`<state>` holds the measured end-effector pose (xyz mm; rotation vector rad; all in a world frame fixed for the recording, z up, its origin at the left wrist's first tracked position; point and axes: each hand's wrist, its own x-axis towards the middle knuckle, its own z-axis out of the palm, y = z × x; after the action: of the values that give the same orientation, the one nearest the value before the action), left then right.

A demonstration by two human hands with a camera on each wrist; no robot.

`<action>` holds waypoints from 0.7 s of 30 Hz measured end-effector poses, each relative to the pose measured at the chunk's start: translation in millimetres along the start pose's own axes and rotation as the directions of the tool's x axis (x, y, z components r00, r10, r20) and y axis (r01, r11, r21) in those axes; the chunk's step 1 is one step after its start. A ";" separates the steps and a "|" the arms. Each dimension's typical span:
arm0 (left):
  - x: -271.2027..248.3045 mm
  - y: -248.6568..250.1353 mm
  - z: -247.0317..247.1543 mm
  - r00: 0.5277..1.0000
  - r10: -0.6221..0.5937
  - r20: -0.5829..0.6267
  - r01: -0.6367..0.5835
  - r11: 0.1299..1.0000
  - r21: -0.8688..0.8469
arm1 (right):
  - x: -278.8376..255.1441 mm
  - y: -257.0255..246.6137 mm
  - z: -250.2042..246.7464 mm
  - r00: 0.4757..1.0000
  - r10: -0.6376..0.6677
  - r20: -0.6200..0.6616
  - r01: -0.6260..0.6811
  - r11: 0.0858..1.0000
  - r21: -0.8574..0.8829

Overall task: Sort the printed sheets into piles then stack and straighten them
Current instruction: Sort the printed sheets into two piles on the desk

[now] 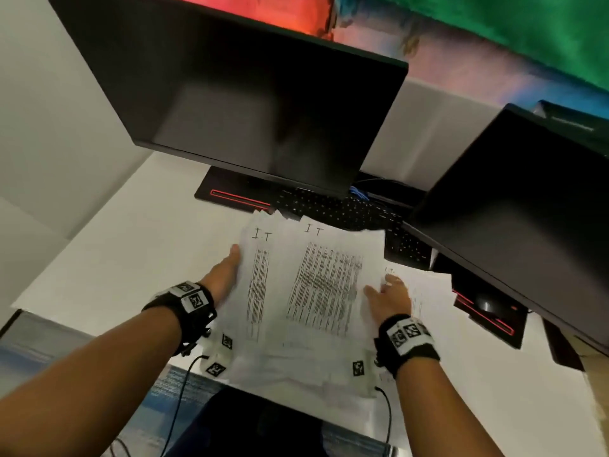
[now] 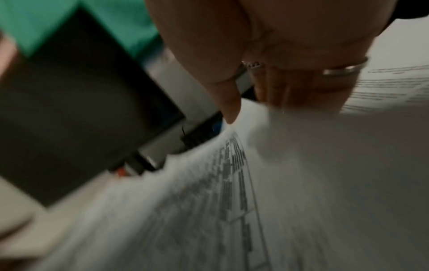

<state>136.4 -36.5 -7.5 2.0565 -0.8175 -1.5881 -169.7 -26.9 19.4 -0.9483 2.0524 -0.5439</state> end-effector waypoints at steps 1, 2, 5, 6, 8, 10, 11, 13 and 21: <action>-0.4 1.9 3.8 1.000 0.009 0.012 -0.009 0.998 0.062 | 5.3 5.9 10.9 0.999 0.018 0.034 -0.015 0.995 -0.101; 1.8 2.7 8.0 1.000 0.017 -0.005 -0.016 0.991 0.129 | 6.9 8.9 20.7 0.998 0.020 0.064 -0.010 0.988 -0.157; 11.1 4.2 16.9 0.998 0.036 -0.052 -0.020 0.960 0.278 | 5.5 13.2 47.6 0.984 -0.085 0.160 0.113 0.978 -0.175; 14.0 3.5 18.1 0.996 0.066 -0.057 -0.044 0.941 0.335 | 4.0 13.4 53.2 0.981 -0.105 0.164 0.132 0.978 -0.164; 19.2 0.6 18.6 0.984 0.160 -0.076 -0.110 0.889 0.444 | 3.9 14.3 59.1 0.990 -0.085 0.116 0.099 0.987 -0.123; 25.2 -3.0 17.7 0.961 0.262 -0.086 -0.179 0.829 0.530 | 5.0 17.7 58.0 0.990 -0.059 0.126 0.072 0.993 -0.097; 26.1 -3.5 17.2 0.951 0.299 -0.080 -0.213 0.820 0.531 | 7.4 21.4 57.5 0.989 -0.054 0.138 0.066 0.994 -0.084; 20.5 -2.2 11.8 0.936 0.344 -0.073 -0.282 0.857 0.430 | 10.4 24.3 53.7 0.989 -0.053 0.140 0.059 0.998 -0.036; -55.1 50.7 -39.7 0.798 0.600 -0.046 -0.602 0.794 -0.090 | -2.9 -37.5 16.7 0.959 -0.257 0.122 0.166 0.853 0.495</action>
<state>154.9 -38.3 75.2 1.5067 -1.2114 -1.2139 -138.7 -49.0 35.1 -0.8846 1.5439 -0.9951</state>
